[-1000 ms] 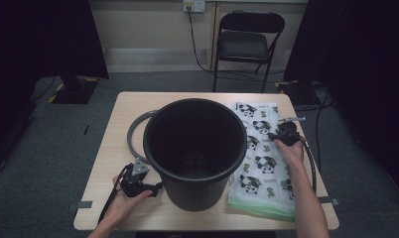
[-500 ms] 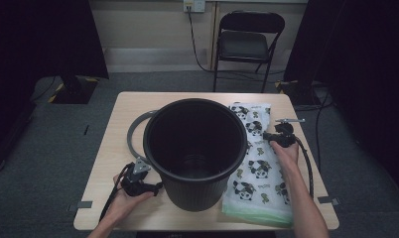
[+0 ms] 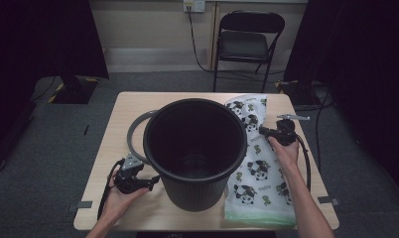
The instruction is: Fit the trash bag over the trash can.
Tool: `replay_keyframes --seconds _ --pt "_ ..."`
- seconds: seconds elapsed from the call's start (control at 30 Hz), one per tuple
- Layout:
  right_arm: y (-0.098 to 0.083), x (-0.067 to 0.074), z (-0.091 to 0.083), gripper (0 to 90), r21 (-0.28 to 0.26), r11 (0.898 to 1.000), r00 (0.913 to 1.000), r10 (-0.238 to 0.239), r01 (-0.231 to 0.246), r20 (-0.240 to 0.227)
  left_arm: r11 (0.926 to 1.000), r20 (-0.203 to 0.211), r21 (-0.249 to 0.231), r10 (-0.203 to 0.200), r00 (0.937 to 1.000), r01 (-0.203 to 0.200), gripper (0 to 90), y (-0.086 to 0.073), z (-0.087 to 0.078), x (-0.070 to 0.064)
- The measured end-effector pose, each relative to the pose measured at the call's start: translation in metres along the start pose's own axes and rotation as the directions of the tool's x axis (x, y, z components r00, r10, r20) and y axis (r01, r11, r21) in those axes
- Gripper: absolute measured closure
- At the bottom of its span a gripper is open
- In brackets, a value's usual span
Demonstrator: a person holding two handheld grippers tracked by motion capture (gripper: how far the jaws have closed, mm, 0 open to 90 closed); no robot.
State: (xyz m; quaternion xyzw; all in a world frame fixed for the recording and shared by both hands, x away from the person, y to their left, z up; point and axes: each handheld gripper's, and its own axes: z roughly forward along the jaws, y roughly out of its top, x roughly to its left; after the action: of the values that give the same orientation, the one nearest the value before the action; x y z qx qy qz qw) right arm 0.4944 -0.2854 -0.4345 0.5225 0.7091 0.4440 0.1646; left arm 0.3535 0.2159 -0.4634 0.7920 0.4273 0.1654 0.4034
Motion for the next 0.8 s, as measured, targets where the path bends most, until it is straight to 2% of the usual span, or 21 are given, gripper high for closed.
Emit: replay_keyframes --seconds 0.03,0.1,0.23,0.33,0.43,0.5,0.6,0.8 --pt "0.003 0.002 -0.003 90.0 -0.016 1.000 1.0000 -0.003 0.003 -0.008 1.0000 0.010 -0.004 0.002 1.0000 -0.002 21.6 0.003 -0.002 0.000" --pt "0.011 0.006 -0.011 90.0 -0.042 0.999 0.9997 -0.015 0.014 -0.017 0.9996 -0.007 0.009 0.027 0.9996 -0.027 22.2 0.008 -0.007 0.000" --pt "0.028 0.015 -0.025 90.0 -0.099 0.995 0.9980 -0.016 0.010 -0.061 0.9995 -0.004 -0.032 0.001 1.0000 -0.001 23.8 0.017 -0.017 0.004" --pt "0.037 0.027 -0.036 90.0 -0.127 0.991 0.9950 -0.045 0.033 -0.089 0.9976 -0.004 -0.069 -0.008 1.0000 0.007 25.8 0.026 -0.027 0.009" --pt "0.043 0.038 -0.045 90.0 -0.162 0.985 0.9908 -0.072 0.053 -0.114 0.9963 -0.006 -0.086 -0.003 1.0000 0.002 29.1 0.034 -0.033 0.011" --pt "0.045 0.043 -0.050 90.0 -0.184 0.982 0.9878 -0.072 0.046 -0.138 0.9952 -0.013 -0.097 0.013 0.9998 -0.014 32.4 0.040 -0.035 0.011" --pt "0.048 0.050 -0.056 90.0 -0.203 0.978 0.9837 -0.086 0.053 -0.158 0.9911 -0.003 -0.133 -0.006 1.0000 0.006 33.1 0.048 -0.037 0.012" --pt "0.064 0.062 -0.070 90.0 -0.256 0.965 0.9769 -0.100 0.049 -0.189 0.9849 -0.020 -0.173 -0.003 0.9998 0.000 33.3 0.067 -0.043 0.016"
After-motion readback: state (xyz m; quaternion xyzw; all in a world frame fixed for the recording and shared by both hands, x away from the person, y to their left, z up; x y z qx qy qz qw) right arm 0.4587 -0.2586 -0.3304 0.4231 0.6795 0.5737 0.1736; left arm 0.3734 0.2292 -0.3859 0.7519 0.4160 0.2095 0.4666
